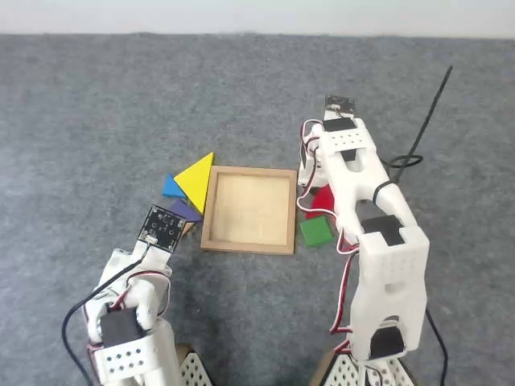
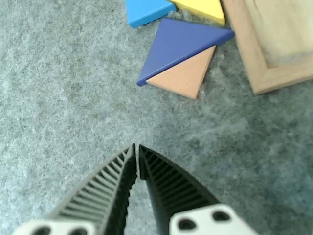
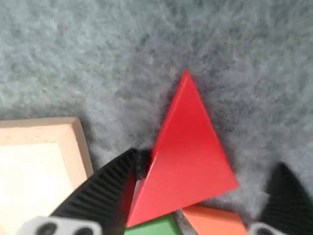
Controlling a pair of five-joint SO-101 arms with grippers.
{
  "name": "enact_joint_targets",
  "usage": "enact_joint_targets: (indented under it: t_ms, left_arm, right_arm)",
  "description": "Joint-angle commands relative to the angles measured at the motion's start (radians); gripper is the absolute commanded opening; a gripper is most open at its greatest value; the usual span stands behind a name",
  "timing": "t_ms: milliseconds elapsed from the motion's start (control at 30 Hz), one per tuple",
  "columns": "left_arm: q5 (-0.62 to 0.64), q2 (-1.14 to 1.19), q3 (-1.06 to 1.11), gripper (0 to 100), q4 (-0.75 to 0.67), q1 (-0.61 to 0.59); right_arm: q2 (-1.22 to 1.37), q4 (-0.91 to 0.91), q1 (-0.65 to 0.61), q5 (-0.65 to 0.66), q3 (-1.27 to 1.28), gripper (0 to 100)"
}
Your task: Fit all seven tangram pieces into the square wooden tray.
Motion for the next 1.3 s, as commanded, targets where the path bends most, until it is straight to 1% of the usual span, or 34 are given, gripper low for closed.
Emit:
enact_joint_targets:
  t_ms: [0, 67, 167, 267, 400, 567, 733, 967, 1267]
  left_arm:
    - [-0.009, -0.018, -0.015, 2, -0.021, -0.008]
    - [-0.009, -0.018, -0.015, 2, -0.021, -0.008]
    - [-0.009, -0.018, -0.015, 2, -0.021, -0.008]
    - [-0.009, -0.018, -0.015, 2, -0.021, -0.008]
    - [-0.009, -0.018, -0.015, 2, -0.021, -0.008]
    - [-0.009, -0.018, -0.015, 2, -0.021, -0.008]
    - [-0.009, -0.018, -0.015, 2, -0.020, -0.008]
    - [-0.009, -0.018, -0.015, 2, -0.020, -0.008]
    - [-0.009, -0.018, -0.015, 2, -0.020, -0.008]
  right_arm:
    - [-0.027, 0.064, 0.001, -0.029, 0.005, 43.1]
    - [-0.028, 0.065, 0.001, -0.071, 0.005, 38.8]
    - [-0.008, 0.054, -0.001, -0.084, 0.003, 33.5]
    - [0.022, 0.047, -0.027, -0.077, -0.008, 30.5]
    - [0.039, 0.053, -0.027, -0.078, -0.029, 27.5]
    - [0.039, 0.053, -0.021, -0.084, -0.028, 21.1]
    - [0.039, 0.053, -0.016, -0.117, -0.026, 24.0]
    - [0.031, 0.070, -0.015, -0.120, -0.031, 23.8]
    - [-0.076, 0.085, -0.015, -0.114, 0.003, 23.8]
